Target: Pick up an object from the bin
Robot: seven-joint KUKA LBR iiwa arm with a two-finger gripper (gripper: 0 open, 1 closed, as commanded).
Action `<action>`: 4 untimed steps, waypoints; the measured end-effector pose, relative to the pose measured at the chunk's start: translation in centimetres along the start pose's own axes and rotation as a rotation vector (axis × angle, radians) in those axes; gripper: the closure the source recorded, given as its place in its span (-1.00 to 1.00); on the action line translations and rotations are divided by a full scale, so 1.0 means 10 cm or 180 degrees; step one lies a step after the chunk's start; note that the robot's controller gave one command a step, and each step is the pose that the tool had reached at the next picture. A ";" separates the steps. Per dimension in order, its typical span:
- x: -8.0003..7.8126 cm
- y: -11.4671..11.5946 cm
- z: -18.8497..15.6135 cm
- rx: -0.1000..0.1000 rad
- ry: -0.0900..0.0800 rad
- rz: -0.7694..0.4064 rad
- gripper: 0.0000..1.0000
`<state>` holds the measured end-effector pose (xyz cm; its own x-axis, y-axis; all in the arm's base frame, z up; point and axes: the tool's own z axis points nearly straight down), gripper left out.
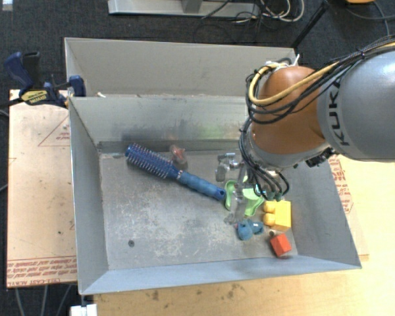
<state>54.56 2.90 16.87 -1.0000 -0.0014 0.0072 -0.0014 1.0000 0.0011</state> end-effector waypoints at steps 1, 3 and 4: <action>-0.63 0.14 1.02 -0.0004 -0.0019 0.0515 -1.00; -0.50 0.17 0.55 -0.0005 -0.0023 0.1302 -1.00; -0.52 0.19 1.00 -0.0006 -0.0016 0.1818 -1.00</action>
Offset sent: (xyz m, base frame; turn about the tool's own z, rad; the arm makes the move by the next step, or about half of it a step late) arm 0.0629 0.0130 -0.0987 0.1640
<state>59.65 4.82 6.89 -0.8421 0.5394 0.0024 0.5394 0.8421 0.0002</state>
